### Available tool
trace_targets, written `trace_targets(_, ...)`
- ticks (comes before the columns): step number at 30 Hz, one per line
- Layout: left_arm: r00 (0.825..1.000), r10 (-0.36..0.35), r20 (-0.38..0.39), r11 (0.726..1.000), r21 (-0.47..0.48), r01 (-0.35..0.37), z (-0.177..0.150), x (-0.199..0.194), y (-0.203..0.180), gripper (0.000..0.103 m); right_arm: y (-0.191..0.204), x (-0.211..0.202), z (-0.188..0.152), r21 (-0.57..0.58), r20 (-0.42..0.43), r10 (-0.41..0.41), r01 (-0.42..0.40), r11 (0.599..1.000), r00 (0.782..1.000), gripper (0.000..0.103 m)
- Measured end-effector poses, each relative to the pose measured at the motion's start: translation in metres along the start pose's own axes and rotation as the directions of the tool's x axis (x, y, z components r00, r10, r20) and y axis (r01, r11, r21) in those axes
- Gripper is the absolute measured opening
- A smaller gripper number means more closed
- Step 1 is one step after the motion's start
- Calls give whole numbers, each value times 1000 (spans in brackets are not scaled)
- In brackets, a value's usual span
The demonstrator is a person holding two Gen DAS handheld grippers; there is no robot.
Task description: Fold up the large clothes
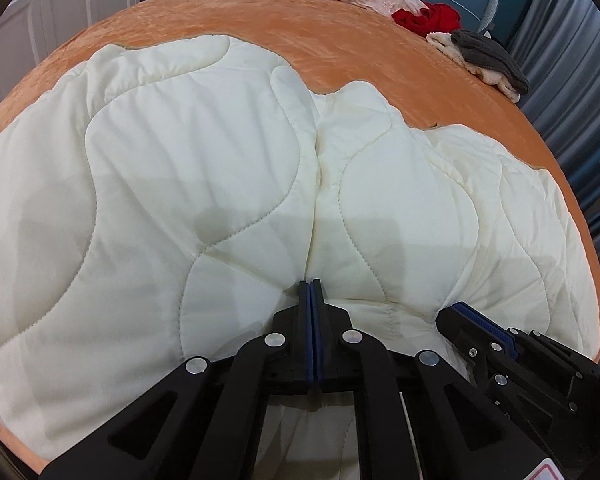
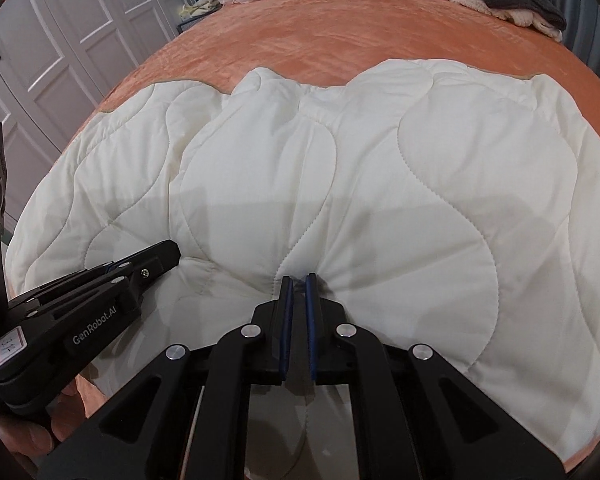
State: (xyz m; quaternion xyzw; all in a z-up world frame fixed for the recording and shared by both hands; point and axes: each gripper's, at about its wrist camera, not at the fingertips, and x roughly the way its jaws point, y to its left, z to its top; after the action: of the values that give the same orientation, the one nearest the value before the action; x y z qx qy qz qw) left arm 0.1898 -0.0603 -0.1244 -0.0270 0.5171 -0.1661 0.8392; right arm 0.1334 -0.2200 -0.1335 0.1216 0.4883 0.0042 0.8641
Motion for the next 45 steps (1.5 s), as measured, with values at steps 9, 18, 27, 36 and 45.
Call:
trace_targets(9,1000,-22,-2,999,-37,22,3,-8,1,8,-4,-7,0,26,3,28,-28,999,1000,5)
trace_targets(18,988,-59,143,920,-377,109,-32,-117,89,66,24,-58,19,21,51,47,-48,999,998,37)
trace_targets(27,988,-115,104,762,-629,155,-57,-102,176,71,38,-41,32,93,21,48,-50,994,999,40)
trace_targets(36,975,-170,142,745,-629,222,-30,-68,165,80,38,-5,39,145,-98,48,-33,989,994,17)
trace_targets(45,951,-191,244,826,-483,290,-11,-125,143,18,43,1,37,116,-129,38,-23,993,991,18)
